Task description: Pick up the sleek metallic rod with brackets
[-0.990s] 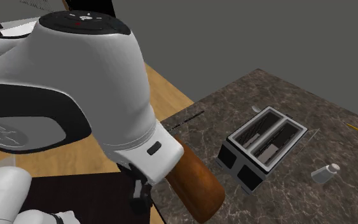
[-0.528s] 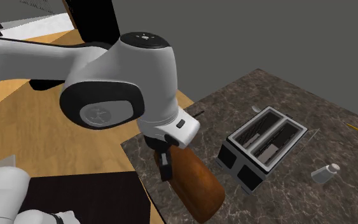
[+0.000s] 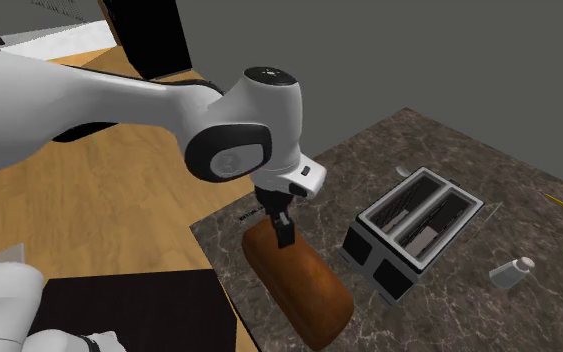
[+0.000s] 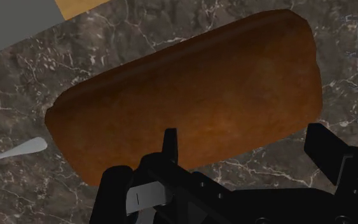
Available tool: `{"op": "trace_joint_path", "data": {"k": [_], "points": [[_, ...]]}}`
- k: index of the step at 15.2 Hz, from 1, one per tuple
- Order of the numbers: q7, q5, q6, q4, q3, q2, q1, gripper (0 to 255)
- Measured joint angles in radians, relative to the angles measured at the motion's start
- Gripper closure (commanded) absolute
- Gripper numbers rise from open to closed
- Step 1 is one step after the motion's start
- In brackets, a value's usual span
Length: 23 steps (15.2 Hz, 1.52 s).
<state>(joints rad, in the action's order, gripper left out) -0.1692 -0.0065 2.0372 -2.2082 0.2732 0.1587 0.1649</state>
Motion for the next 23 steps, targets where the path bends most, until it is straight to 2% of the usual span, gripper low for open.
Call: {"op": "trace_joint_path", "data": {"k": [10, 20, 23], "points": [[-0.074, -0.095, 0.079, 0.203, 0.086, -0.32, 0.086, 0], [-0.124, -0.215, 0.075, 0.49, 0.114, -0.648, 0.223, 0], [-0.13, -0.23, 0.093, 0.507, 0.11, -0.687, 0.238, 0]]}}
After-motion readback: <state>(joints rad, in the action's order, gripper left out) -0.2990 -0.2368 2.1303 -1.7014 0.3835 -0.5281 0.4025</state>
